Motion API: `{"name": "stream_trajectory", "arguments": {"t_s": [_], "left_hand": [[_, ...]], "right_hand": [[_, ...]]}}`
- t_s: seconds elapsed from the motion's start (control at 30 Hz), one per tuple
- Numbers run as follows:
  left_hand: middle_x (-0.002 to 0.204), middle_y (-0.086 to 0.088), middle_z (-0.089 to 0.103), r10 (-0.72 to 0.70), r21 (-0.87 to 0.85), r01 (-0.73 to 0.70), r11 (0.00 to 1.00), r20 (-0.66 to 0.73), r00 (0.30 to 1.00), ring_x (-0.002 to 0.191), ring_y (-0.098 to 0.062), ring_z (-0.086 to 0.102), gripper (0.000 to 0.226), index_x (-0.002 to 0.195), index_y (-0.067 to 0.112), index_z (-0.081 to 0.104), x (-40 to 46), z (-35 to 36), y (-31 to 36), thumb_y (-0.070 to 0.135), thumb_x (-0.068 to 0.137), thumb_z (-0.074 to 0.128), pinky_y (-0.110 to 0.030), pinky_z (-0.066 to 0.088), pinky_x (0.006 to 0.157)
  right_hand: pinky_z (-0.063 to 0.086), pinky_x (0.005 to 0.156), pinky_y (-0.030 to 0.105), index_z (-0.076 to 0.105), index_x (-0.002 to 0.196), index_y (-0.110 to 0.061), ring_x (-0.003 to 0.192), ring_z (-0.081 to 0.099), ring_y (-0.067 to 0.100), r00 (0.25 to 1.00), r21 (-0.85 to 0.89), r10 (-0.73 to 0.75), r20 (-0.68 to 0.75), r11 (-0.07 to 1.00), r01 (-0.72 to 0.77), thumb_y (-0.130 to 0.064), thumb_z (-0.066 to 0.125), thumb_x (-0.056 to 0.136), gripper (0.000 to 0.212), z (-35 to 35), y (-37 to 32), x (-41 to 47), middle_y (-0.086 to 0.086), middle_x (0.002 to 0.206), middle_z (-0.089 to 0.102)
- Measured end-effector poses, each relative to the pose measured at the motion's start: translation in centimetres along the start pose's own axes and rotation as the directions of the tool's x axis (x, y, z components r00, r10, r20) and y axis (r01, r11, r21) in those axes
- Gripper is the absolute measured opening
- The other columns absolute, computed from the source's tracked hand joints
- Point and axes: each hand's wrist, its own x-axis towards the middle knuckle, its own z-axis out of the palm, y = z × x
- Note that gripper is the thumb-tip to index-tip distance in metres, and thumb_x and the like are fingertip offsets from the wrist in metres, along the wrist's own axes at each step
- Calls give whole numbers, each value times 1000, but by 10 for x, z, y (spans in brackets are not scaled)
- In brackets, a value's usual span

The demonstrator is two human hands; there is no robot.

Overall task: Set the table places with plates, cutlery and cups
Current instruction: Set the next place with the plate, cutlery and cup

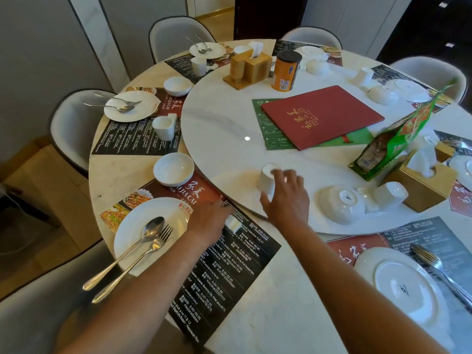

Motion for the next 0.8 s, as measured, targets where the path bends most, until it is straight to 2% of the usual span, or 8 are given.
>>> {"name": "stream_trajectory", "arguments": {"t_s": [0.1,0.17,0.33,0.5,0.57,0.7,0.73,0.8], "left_hand": [[110,-1,60,-16,14,16,1000,-9,1000,102,-28,56,52,128,25,62,2,3,0,-5,85,63,-37,51,77],[117,-1,60,-27,12,27,1000,-9,1000,107,-29,56,55,129,26,61,2,5,0,-4,83,66,-38,52,80],[125,-4,62,-32,24,33,999,-41,999,115,-31,55,54,131,24,62,-2,6,2,-3,85,65,-39,52,87],[127,-5,59,-37,80,38,996,-11,999,121,-33,52,53,131,21,59,-3,3,6,-4,85,62,-40,52,88],[133,-8,56,-42,89,42,995,-2,999,125,-35,51,58,137,21,54,-4,2,8,-4,86,62,-42,52,91],[154,-11,37,-135,65,137,989,-32,990,128,-35,51,90,158,24,24,-11,8,12,-1,84,68,-43,55,92],[155,-11,35,-168,59,171,983,-51,984,125,-34,53,91,158,24,21,-16,10,15,1,85,69,-42,57,88],[154,-10,36,-211,35,215,976,-98,973,123,-32,55,84,157,21,22,-31,15,24,7,88,69,-40,57,85]], "right_hand": [[50,85,43,16,154,-26,125,43,35,980,-129,76,186,990,-52,-42,69,87,87,-3,-4,43,12,152,27],[47,78,39,8,156,-30,122,49,35,939,-182,88,333,983,-27,-38,66,90,88,3,-4,57,11,152,26],[43,61,36,35,136,-22,86,65,38,941,-108,87,327,993,-54,-16,65,88,57,9,-3,52,13,128,44],[43,69,34,39,120,-15,81,54,29,937,190,167,305,954,-232,-24,85,67,71,-1,5,32,8,112,47],[49,79,36,42,121,-18,89,57,26,898,429,294,327,801,-419,-33,89,56,82,-1,9,16,5,114,51],[62,74,39,61,117,-5,83,69,26,725,713,326,607,178,-678,-25,88,68,59,-1,12,-23,16,108,67],[63,74,40,62,117,-4,81,69,24,727,723,313,611,155,-674,-23,86,73,53,1,12,-33,15,105,68],[62,75,41,63,117,-10,85,70,22,784,739,325,529,276,-614,-28,87,70,56,7,13,-54,8,102,70]]}}
